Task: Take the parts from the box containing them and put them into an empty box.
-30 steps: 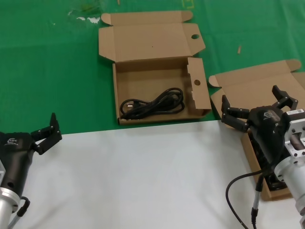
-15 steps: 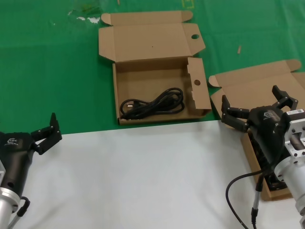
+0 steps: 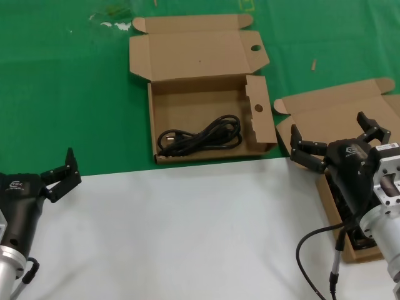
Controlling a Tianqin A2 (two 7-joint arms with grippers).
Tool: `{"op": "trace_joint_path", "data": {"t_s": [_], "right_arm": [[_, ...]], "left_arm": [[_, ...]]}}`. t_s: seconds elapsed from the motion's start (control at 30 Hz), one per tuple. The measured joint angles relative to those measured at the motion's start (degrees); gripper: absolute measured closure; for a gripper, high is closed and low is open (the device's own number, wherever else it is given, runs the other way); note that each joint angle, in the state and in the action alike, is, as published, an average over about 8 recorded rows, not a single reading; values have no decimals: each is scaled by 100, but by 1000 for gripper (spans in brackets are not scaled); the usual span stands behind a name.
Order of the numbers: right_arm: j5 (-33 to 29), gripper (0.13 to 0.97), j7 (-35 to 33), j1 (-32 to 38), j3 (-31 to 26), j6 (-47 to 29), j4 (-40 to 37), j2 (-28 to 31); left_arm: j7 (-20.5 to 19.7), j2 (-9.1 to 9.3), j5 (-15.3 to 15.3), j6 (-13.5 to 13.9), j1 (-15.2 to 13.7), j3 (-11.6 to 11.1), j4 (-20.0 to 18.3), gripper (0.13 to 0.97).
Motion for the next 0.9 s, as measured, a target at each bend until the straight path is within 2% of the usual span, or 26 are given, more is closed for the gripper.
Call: {"op": "trace_joint_path", "data": {"t_s": [0.9], "right_arm": [[0,129,0,0,0,0,0,0]], "left_arm": [[0,0,0,0,0,0,0,132]]}}
